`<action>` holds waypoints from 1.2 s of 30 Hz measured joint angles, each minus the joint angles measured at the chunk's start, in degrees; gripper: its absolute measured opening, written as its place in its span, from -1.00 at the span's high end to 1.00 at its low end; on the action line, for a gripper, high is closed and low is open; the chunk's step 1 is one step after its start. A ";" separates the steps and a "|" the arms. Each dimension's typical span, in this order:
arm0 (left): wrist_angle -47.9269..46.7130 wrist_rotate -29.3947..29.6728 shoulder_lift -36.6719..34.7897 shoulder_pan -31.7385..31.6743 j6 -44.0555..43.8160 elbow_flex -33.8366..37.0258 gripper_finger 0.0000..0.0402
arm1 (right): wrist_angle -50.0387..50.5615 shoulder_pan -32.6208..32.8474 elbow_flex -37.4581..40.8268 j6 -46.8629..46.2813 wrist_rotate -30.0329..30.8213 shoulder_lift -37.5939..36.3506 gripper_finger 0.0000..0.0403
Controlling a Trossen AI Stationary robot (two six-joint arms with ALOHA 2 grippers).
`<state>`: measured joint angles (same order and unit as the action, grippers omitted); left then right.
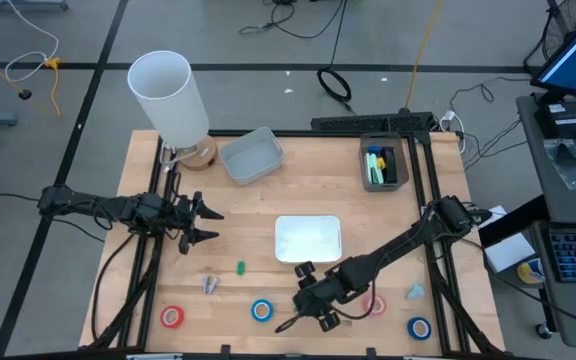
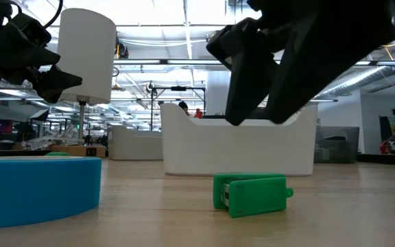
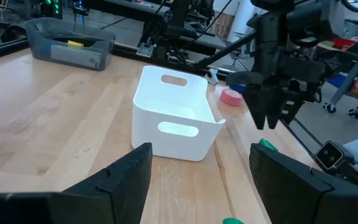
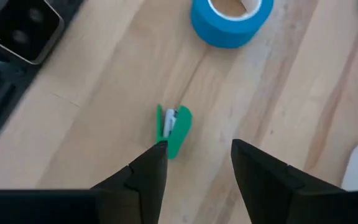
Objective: Pick and place Stapler, Stapler remover, tape
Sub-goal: Put the right green stapler into the black bin
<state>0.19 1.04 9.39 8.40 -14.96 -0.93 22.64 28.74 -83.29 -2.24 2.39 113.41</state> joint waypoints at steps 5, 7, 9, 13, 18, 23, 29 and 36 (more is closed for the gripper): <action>0.00 0.00 0.00 0.00 0.27 0.00 -0.34 | -1.17 -0.60 0.00 -0.01 -4.19 0.02 0.02; 0.01 0.00 0.00 0.00 0.27 0.00 -0.34 | -2.00 -0.57 0.00 -0.01 -4.88 0.00 -0.02; 0.00 0.00 0.00 0.00 0.40 0.00 -0.34 | -2.04 -0.49 0.00 0.02 -5.32 0.00 -0.04; 0.01 0.00 0.00 0.00 0.83 0.00 -0.34 | -3.25 -0.50 0.00 0.00 -5.36 0.00 -0.04; 0.00 -0.05 0.00 0.00 0.83 0.00 -0.34 | -4.20 -0.55 0.00 -0.02 -4.83 1.96 -0.04; 0.00 -0.07 -0.02 0.00 0.81 0.00 -0.34 | -4.37 -0.87 0.04 -0.05 -3.63 4.82 -0.05; 0.01 -0.07 -0.02 0.00 0.81 0.00 -0.34 | -4.37 -1.82 0.04 -0.08 -0.76 6.23 -0.03; 0.01 -0.07 0.00 0.00 0.81 0.00 -0.34 | -4.52 -1.73 0.04 -1.55 -0.73 6.23 -0.02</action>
<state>0.20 0.97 9.39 8.40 -14.15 -0.93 18.12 27.00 -83.24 -3.79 1.65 119.63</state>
